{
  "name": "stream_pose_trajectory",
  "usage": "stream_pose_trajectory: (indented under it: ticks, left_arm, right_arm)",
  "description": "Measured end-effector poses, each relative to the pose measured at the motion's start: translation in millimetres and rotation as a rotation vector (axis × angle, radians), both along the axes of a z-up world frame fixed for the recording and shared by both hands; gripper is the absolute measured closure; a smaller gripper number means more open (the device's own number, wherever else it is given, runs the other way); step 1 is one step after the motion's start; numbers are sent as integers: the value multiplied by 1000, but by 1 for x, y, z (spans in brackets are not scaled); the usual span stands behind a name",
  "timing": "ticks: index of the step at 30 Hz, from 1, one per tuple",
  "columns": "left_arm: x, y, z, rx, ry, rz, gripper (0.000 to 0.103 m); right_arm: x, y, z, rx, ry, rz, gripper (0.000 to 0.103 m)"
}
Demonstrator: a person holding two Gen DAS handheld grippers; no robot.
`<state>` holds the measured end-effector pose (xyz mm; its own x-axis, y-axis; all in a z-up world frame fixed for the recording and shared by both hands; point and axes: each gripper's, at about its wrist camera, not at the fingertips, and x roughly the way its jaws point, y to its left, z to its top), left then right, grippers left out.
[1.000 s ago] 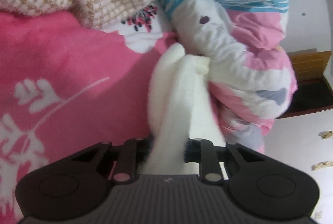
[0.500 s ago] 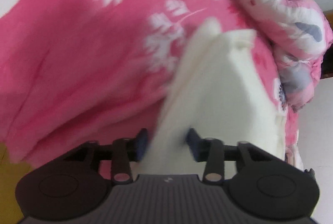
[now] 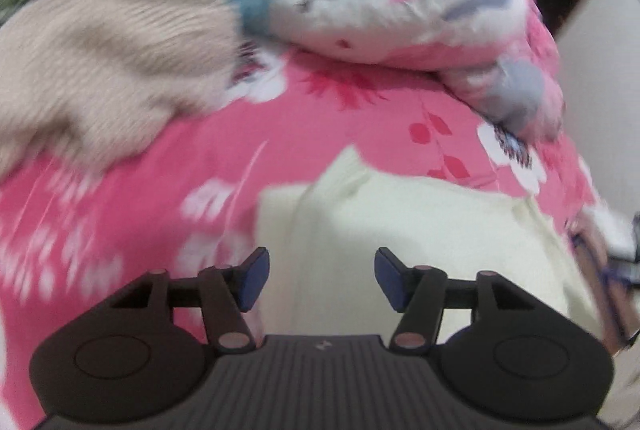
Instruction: Fold clothes
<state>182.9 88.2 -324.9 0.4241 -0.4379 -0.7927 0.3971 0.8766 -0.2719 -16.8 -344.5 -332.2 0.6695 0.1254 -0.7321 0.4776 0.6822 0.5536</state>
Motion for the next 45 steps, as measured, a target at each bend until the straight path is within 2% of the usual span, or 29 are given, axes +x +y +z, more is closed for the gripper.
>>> stream_pose_trajectory:
  ticks: [3,4,5,7,10,12,13,16,18,20,22,25,29,36,37,40,41,45]
  left_arm:
    - [15,-33,-7,69,-69,-115,50]
    - [19,-42,-10,97,-86,-149,52]
    - [23,-51,-13,124,-103,-183,59]
    - [28,-65,-19,179,-130,-246,66]
    - [31,-76,-29,237,-153,-300,80]
    - [34,-80,-37,270,-159,-329,86]
    - [35,-81,-40,283,-158,-339,91]
    - [38,-80,-43,283,-161,-345,94]
    - [42,-73,-38,237,-146,-314,95]
    - [53,-59,-30,140,-91,-245,96]
    - [67,-41,-29,31,-8,-160,96]
    - [80,-24,-43,-25,64,-72,96]
    - [87,-25,-51,-15,55,-66,96]
    - [86,-29,-73,38,36,-62,95]
    - [86,-30,-75,44,34,-68,93]
    - [90,-28,-72,48,48,-47,72]
    - [91,-26,-70,43,53,-35,66]
    - [85,-16,-46,9,23,20,60]
  right_arm:
    - [55,6,-6,-126,-10,126,60]
    - [73,11,-10,-195,4,180,60]
    - [88,16,-14,-253,21,225,60]
    - [115,24,-22,-366,53,315,60]
    - [139,32,-30,-496,87,415,60]
    - [148,37,-38,-551,115,487,76]
    - [151,39,-42,-581,133,530,96]
    - [152,47,-46,-650,133,607,96]
    - [148,38,-37,-613,99,545,97]
    - [142,26,-26,-546,59,449,97]
    - [131,8,-21,-436,14,343,97]
    - [124,-6,-28,-328,-19,257,97]
    - [127,-13,-45,-273,-44,198,97]
    - [142,-14,-81,-285,-4,195,97]
    - [143,-17,-86,-271,-3,188,96]
    - [144,-30,-88,-178,-1,133,93]
    - [140,-33,-83,-168,-10,109,89]
    - [126,-44,-63,-128,-44,14,82]
